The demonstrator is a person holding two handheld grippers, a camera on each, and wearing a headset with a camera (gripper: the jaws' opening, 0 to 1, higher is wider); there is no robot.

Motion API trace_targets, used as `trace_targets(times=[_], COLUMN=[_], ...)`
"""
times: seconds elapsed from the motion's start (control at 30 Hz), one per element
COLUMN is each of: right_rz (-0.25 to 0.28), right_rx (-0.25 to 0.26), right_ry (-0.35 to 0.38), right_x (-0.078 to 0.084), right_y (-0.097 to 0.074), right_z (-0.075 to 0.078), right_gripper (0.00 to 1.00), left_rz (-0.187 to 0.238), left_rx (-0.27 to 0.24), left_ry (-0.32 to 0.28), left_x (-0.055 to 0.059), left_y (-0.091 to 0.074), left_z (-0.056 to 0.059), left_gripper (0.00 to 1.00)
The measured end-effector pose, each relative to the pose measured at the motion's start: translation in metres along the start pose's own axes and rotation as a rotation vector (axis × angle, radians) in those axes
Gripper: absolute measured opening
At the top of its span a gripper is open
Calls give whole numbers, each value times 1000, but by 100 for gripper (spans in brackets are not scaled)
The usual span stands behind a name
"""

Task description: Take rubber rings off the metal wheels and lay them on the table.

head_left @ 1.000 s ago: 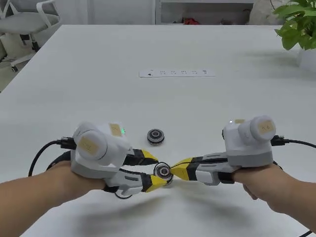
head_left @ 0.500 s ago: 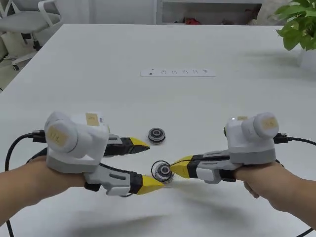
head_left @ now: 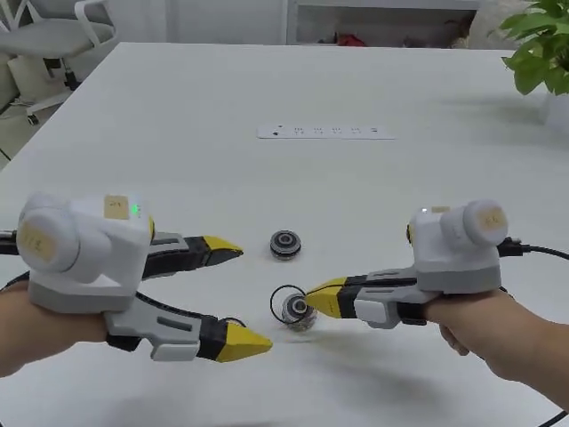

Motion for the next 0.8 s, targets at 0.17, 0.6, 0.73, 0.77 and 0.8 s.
trace_targets(times=[0.17, 0.6, 0.73, 0.77, 0.8], right_rz=[7, -4, -9, -10, -12], right_rx=[-12, -56, -67, -69, -74], right_ry=[2, 4, 6, 6, 6], right_x=[-4, -8, -9, -9, -10], right_y=[3, 15, 21, 22, 23], right_z=[-6, -15, -17, -17, -18], right_gripper=[0, 0, 0, 0, 0], left_rz=[-3, -25, -28, -27, -28], left_rx=[-19, -51, -68, -71, -74], left_ry=[-9, -30, -37, -38, -38], left_x=[3, 17, 20, 20, 21], left_y=[-10, -30, -36, -37, -39], left_z=[-4, -8, -10, -11, -11], left_gripper=[78, 91, 93, 93, 94])
Point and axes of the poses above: the centre of the closed fingertips' face, and the gripper's own axes: y roughly forward along the fingers, z roughly to its right, x roughly out of its underside, the point moved 2 cm from there along -y, roughly backward along the fingers, and after that the axes turned 8 degrees about -x, right-handed, at the moved point
